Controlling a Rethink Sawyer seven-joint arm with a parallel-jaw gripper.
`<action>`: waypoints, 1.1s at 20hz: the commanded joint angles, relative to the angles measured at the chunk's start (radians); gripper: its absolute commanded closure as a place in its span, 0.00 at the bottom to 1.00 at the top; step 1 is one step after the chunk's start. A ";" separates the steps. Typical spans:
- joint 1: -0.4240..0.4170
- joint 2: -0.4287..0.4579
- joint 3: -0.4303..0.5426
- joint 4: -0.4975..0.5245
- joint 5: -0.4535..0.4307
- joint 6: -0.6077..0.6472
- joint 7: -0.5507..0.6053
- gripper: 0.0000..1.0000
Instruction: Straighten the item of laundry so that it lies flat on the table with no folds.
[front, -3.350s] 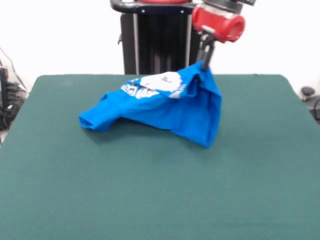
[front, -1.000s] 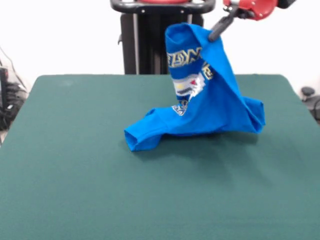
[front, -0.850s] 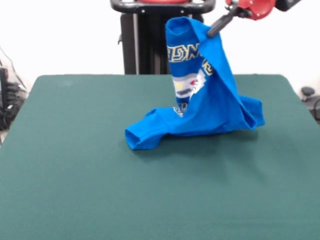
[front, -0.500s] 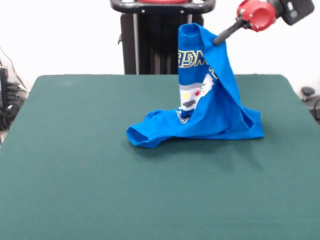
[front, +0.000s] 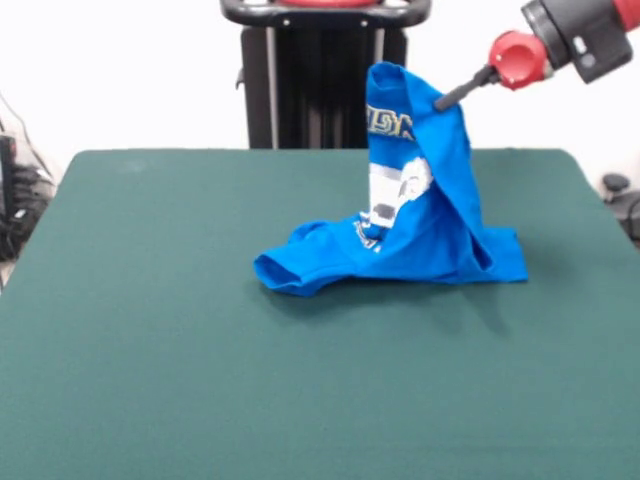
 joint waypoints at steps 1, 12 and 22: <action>-0.022 0.031 0.103 -0.142 0.136 0.124 0.350 1.00; -0.060 -0.091 0.196 -0.178 0.191 0.128 0.250 1.00; -0.058 0.045 0.119 -0.278 0.214 0.252 0.480 1.00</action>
